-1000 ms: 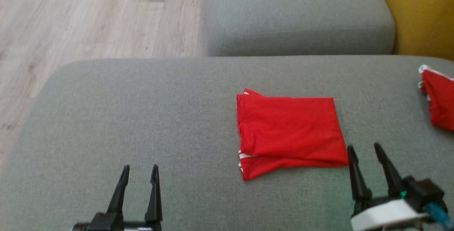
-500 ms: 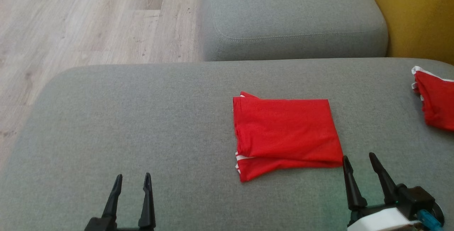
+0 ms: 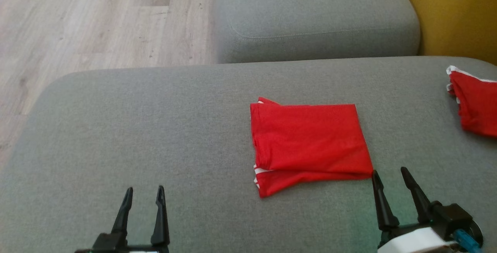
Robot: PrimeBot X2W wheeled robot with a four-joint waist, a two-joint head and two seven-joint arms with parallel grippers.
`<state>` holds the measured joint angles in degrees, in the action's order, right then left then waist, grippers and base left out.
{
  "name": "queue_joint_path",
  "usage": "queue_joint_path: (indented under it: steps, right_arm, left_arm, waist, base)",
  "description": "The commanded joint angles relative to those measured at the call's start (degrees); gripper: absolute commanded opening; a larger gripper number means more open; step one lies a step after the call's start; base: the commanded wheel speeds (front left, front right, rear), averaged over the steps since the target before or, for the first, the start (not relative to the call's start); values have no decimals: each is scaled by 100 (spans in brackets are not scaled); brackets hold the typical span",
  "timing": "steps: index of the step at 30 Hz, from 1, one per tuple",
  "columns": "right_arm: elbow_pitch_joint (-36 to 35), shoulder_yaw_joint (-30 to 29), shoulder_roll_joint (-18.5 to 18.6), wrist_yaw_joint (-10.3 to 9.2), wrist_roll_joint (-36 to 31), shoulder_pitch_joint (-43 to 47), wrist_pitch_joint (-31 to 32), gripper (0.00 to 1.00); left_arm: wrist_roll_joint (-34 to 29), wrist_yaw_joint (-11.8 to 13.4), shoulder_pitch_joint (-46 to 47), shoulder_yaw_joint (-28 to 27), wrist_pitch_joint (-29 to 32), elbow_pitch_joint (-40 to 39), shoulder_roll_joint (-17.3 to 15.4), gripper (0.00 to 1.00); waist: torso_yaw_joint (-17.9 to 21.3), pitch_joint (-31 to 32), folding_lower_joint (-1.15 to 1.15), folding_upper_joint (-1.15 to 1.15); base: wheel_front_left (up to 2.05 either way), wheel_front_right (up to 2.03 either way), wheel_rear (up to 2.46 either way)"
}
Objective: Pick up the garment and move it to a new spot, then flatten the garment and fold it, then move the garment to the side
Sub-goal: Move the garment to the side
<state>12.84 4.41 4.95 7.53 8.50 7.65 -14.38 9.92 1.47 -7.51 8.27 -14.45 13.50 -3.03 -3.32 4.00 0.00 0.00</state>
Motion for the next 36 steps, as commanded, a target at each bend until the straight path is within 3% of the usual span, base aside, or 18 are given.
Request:
queue_joint_path:
  steps: [1, 11, 16, 23, 31, 32, 34, 36]
  right_arm:
    - [-152, 149, 38, -4, -26, -268, -62, 100]
    - [-37, 167, 10, -4, -12, -429, -62, 100]
    - [258, 259, 22, -4, 42, -969, -62, 100]
    - [1461, 223, 98, -4, 417, -2332, -28, 100]
    - [3044, 323, 203, -4, 409, -3414, 700, 100]
    - [3212, 379, 172, -4, 457, -3461, 798, 90]
    - [3420, 515, 118, -4, 594, -3529, 860, 0]
    - [3469, 688, 133, -4, 747, -3641, 666, 0]
  left_arm:
    - [-14, 21, 340, -216, -55, -166, 15, 100]
    - [-56, 48, 478, -191, -55, -197, 15, 100]
    - [-107, 62, 715, -112, -55, -322, 15, 100]
    - [-178, 81, 1140, 133, -55, -493, 15, 100]
    - [-146, 129, 1423, 335, -55, -517, 15, 100]
    - [-142, 139, 1440, 351, -55, -513, 15, 100]
    - [-128, 166, 1457, 361, -55, -511, 15, 100]
    - [-122, 211, 1467, 332, -55, -563, 15, 100]
  waist:
    - [46, -41, 0, 0]
    - [219, -334, 0, 0]
    - [314, -831, 0, 0]
    - [286, -1519, 0, 0]
    - [87, -1853, 0, 0]
    - [65, -1867, 0, 0]
    - [38, -1895, 0, 0]
    - [81, -1978, 0, 0]
  base:
    - [0, 0, 0]
    - [0, 0, 0]
    - [0, 0, 0]
    - [0, 0, 0]
    - [0, 0, 0]
    - [0, 0, 0]
    - [0, 0, 0]
    - [0, 0, 0]
